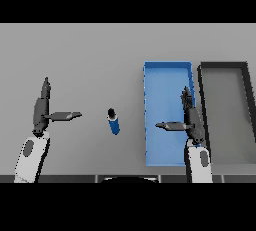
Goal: Pick up the blue pipe and place it into the blue bin.
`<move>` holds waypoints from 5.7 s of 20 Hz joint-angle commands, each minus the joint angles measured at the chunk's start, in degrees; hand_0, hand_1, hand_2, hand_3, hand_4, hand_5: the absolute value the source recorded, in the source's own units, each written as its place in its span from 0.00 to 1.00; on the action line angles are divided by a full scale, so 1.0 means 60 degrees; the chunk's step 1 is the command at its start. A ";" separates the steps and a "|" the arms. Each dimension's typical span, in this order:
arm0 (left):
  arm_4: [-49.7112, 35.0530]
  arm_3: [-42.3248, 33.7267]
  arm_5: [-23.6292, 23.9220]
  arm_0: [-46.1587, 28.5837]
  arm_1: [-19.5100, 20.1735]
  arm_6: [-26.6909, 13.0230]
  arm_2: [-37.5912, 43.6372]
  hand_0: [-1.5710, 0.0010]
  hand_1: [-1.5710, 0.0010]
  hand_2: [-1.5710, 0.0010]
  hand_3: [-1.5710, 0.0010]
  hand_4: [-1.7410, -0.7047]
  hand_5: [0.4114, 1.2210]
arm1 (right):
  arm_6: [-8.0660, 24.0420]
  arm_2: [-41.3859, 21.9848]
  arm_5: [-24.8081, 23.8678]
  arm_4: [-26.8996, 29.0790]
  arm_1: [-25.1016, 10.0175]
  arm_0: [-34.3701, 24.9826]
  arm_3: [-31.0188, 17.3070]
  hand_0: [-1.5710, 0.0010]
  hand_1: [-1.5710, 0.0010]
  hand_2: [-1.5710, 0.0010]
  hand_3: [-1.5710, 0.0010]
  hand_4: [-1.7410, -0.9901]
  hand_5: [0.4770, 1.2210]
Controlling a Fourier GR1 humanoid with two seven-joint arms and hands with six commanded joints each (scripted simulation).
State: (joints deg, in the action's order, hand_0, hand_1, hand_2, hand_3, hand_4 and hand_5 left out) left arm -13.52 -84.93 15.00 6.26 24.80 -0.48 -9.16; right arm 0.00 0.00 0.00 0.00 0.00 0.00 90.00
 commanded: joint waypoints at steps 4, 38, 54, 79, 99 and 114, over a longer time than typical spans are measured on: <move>0.0022 -0.0109 0.0026 -0.0104 -0.0007 0.0112 -0.0029 1.00 1.00 1.00 1.00 0.71 0.22 | -0.0055 -0.0017 0.0024 0.0015 -0.0015 0.0113 0.0080 1.00 1.00 1.00 1.00 0.69 0.17; 0.1184 -0.0643 -0.4494 0.0043 -0.0200 0.0047 -0.3750 1.00 1.00 1.00 1.00 0.60 0.05 | -0.0900 -0.0832 0.0773 -0.1071 -0.1227 0.1258 0.1452 1.00 1.00 1.00 1.00 0.62 0.18; 0.0901 0.1505 -0.4197 0.0959 -0.2577 0.1265 -0.3587 0.37 0.32 0.28 0.30 0.20 0.75 | -0.1035 -0.0778 0.0844 -0.1034 -0.1274 0.1284 0.1372 1.00 1.00 1.00 1.00 0.64 0.18; 0.0783 -0.1065 -0.4157 0.1726 -0.2528 0.0358 -0.4174 0.00 0.00 0.00 0.08 0.01 1.00 | -0.1259 -0.0807 0.0688 -0.1237 -0.1201 0.1623 0.1433 1.00 1.00 1.00 1.00 0.75 0.20; 0.0971 -0.0976 -0.4247 0.1768 -0.2553 0.0224 -0.4117 0.00 0.00 0.00 0.09 0.01 1.00 | 0.1925 -0.1990 0.4035 0.2761 -0.3360 -0.0695 0.4756 1.00 1.00 1.00 1.00 0.59 0.06; 0.0595 -0.0734 -0.4849 0.1945 -0.2584 0.0507 -0.3833 0.00 0.00 0.00 0.04 0.01 1.00 | 0.3562 -0.3588 0.4684 0.2746 -0.2124 -0.4178 0.3113 1.00 1.00 1.00 1.00 0.69 0.05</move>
State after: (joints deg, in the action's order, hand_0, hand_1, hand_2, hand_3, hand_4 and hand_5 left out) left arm -10.05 -89.34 -14.18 17.96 9.31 2.62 -32.13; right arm 21.48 -21.56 28.14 16.47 -12.70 -25.05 108.67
